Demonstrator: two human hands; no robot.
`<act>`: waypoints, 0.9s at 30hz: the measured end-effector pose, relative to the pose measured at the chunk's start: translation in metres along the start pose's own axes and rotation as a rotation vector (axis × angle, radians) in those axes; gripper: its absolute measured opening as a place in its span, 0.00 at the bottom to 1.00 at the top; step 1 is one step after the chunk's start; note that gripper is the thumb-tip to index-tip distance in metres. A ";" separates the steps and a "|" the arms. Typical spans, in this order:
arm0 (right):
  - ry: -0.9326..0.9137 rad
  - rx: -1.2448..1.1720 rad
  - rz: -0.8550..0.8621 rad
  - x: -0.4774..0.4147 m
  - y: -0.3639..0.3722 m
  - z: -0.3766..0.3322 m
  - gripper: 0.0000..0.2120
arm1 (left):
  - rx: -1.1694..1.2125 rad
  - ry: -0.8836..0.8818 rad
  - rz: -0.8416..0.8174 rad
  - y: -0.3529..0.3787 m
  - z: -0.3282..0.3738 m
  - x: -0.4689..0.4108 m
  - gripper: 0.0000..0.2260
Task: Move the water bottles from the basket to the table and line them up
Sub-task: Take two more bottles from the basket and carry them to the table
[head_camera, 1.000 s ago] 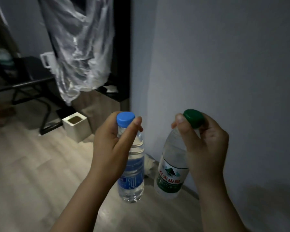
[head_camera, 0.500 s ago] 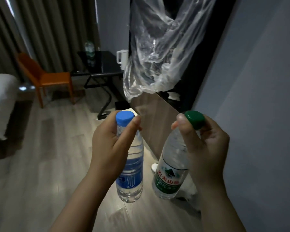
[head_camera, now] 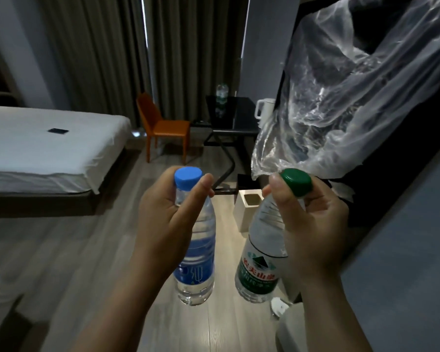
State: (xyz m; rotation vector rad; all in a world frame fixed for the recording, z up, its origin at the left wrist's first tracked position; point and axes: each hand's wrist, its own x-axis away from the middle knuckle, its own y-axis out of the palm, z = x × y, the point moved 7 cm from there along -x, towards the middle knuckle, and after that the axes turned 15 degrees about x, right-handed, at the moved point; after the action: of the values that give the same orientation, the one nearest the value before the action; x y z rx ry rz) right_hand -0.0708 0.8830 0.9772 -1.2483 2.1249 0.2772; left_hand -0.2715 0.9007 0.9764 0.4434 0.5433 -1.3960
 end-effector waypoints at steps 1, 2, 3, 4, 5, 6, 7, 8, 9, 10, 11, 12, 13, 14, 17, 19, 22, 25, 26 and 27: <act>0.003 -0.008 -0.018 -0.005 0.004 0.006 0.12 | -0.014 -0.004 0.005 0.001 -0.003 -0.004 0.14; 0.010 -0.022 -0.033 -0.011 0.008 0.011 0.12 | -0.027 -0.006 0.013 0.002 -0.007 -0.009 0.13; 0.020 -0.037 -0.044 -0.016 0.013 0.017 0.12 | -0.036 -0.006 0.023 0.002 -0.011 -0.014 0.13; 0.031 -0.050 -0.053 -0.022 0.018 0.023 0.12 | -0.043 -0.005 0.034 0.003 -0.016 -0.020 0.13; 0.039 -0.054 -0.060 -0.027 0.023 0.028 0.13 | -0.048 -0.007 0.043 0.004 -0.021 -0.025 0.14; 0.043 -0.051 -0.064 -0.034 0.029 0.033 0.13 | -0.055 -0.014 0.051 0.004 -0.028 -0.031 0.14; 0.045 -0.045 -0.066 -0.039 0.035 0.038 0.14 | -0.062 -0.022 0.057 0.004 -0.034 -0.038 0.13; 0.048 -0.042 -0.067 -0.046 0.041 0.044 0.14 | -0.066 -0.029 0.062 0.004 -0.042 -0.044 0.13; 0.051 -0.040 -0.071 -0.052 0.048 0.050 0.15 | -0.069 -0.037 0.066 0.003 -0.049 -0.052 0.13; 0.054 -0.038 -0.076 -0.059 0.056 0.055 0.15 | -0.072 -0.042 0.070 0.002 -0.057 -0.059 0.14; 0.052 -0.037 -0.081 -0.066 0.065 0.060 0.15 | -0.075 -0.045 0.075 0.000 -0.065 -0.068 0.15; 0.049 -0.036 -0.086 -0.073 0.075 0.065 0.15 | -0.076 -0.046 0.081 -0.002 -0.073 -0.078 0.16; 0.046 -0.034 -0.090 -0.081 0.085 0.070 0.15 | -0.074 -0.046 0.084 -0.005 -0.081 -0.088 0.16; 0.045 -0.031 -0.093 -0.089 0.097 0.075 0.14 | -0.069 -0.043 0.085 -0.007 -0.090 -0.100 0.16; 0.036 -0.013 -0.105 -0.115 0.134 0.087 0.14 | -0.063 -0.041 0.089 -0.018 -0.117 -0.137 0.16; 0.035 0.015 -0.111 -0.134 0.160 0.094 0.14 | -0.052 -0.048 0.099 -0.027 -0.135 -0.164 0.16; 0.026 0.020 -0.104 -0.161 0.199 0.104 0.14 | -0.044 -0.061 0.091 -0.039 -0.163 -0.206 0.17; 0.010 0.010 -0.101 -0.184 0.237 0.114 0.13 | -0.041 -0.059 0.070 -0.047 -0.190 -0.243 0.19; 0.015 0.003 -0.102 -0.193 0.248 0.119 0.13 | -0.039 -0.061 0.067 -0.050 -0.199 -0.254 0.19; 0.027 -0.005 -0.103 -0.201 0.258 0.125 0.13 | -0.037 -0.066 0.066 -0.052 -0.207 -0.265 0.19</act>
State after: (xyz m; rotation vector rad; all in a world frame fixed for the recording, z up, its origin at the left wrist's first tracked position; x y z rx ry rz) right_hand -0.1670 1.2193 0.9716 -1.3665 2.0758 0.2222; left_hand -0.3663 1.2271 0.9704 0.3810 0.4953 -1.3305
